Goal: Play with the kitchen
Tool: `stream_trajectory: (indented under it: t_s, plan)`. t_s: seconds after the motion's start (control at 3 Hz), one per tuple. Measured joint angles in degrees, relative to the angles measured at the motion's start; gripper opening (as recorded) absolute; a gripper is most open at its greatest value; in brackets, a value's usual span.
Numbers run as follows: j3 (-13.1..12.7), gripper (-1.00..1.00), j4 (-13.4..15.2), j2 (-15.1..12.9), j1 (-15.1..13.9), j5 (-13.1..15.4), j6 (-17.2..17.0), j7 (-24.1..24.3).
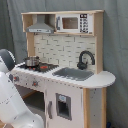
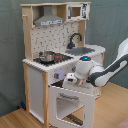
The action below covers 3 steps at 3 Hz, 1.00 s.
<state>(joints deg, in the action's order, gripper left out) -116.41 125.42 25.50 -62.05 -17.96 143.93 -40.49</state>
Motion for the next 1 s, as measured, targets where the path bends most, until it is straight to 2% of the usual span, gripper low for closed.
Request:
stream_trajectory:
  t_s: [0.33,0.67,1.0]
  plan:
    - [0.44,1.0,0.0,-0.04,0.28,0.02,-0.01,0.06]
    - [2.43,1.0,0.0,-0.11,1.87,0.09,-0.07,0.5]
    - [6.67,1.0,0.01,-0.09,6.32,0.14,-0.53,2.38]
